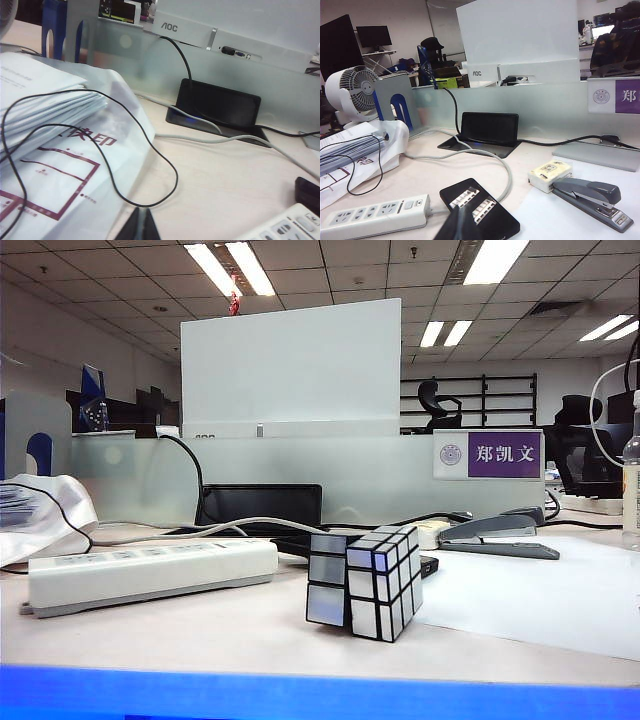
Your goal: Press the button on the power strip.
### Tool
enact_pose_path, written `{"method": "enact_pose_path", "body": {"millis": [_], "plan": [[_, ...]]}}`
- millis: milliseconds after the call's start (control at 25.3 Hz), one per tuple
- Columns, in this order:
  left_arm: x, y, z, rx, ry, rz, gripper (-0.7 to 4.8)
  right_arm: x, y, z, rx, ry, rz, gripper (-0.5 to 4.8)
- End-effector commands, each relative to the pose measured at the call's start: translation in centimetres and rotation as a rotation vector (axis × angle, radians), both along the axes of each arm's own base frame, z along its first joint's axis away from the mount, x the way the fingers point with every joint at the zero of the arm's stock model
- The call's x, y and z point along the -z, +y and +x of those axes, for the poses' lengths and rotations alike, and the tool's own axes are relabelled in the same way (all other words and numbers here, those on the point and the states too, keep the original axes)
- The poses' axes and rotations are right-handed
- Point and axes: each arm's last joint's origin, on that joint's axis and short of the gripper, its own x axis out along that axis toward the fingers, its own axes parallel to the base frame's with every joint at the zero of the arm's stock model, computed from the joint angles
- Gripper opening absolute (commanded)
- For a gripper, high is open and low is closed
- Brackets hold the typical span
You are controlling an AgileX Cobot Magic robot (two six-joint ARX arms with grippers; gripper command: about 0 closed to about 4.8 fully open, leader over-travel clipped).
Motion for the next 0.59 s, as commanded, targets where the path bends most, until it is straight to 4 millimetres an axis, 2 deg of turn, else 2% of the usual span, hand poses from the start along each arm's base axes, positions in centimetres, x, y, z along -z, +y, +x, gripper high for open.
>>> {"method": "enact_pose_path", "body": {"millis": [40,594], "plan": [[0.0,0.09,-0.02,-0.029,0.003,0.02,-0.05,-0.26,-0.01,-0.08,-0.002,-0.013,0.007,0.0],[0.4,0.2,-0.02,-0.064,0.045,0.039,-0.05,-0.26,-0.01,-0.08,-0.002,-0.014,0.007,0.0]]}}
